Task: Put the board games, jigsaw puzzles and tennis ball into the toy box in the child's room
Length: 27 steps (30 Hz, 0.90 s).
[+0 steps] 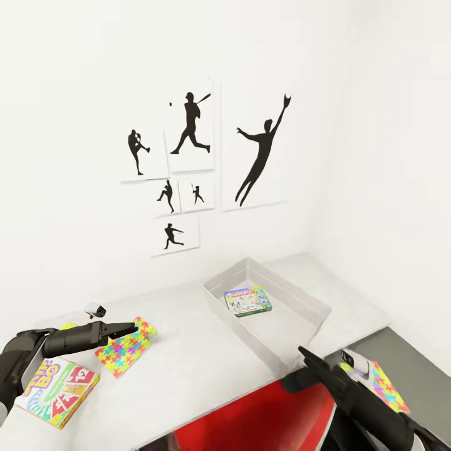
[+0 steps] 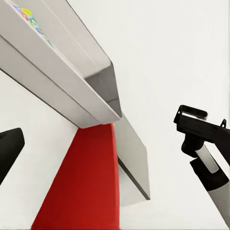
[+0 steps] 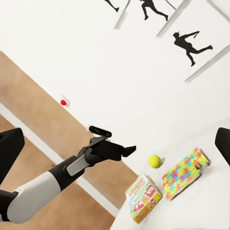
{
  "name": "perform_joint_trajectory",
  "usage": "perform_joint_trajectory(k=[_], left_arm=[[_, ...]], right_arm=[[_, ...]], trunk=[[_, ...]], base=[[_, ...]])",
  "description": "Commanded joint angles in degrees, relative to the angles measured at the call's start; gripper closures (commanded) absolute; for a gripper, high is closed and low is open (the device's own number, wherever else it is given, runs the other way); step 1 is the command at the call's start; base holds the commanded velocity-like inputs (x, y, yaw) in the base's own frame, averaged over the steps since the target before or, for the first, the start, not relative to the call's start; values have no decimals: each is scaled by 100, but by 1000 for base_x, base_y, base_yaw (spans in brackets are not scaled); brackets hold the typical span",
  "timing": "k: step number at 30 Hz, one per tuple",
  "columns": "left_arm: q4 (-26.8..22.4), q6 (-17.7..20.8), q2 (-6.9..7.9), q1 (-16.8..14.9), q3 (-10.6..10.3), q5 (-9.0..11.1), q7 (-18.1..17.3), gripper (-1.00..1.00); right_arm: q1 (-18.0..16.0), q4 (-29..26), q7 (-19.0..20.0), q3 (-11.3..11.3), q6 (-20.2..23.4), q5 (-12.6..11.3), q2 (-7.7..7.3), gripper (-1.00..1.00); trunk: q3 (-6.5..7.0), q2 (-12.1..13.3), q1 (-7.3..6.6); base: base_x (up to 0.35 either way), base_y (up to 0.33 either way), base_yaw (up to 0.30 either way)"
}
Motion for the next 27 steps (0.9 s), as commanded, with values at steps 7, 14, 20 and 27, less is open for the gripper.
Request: perform_joint_trajectory(k=[7,14,20,27], left_arm=[[-1,62,3,-2,-2,2,-20,-100],[-1,60,3,-2,-2,2,-20,-100],[-1,58,3,-2,-2,4,-20,-100],[-1,56,3,-2,-2,2,-20,-100]], right_arm=[[-2,-3,-2,1,49,-24,4,-100],[-2,0,-2,1,48,-22,6,-100],[-2,5,0,1,48,-22,6,-100],[-2,-2,-2,7,42,-22,14,-100]], trunk=[[36,-12,1],[85,-12,1],[122,-12,1],[144,-12,1]], base=[[-259,169,-204],[-270,152,-207],[-300,105,-185],[-259,63,-76]])
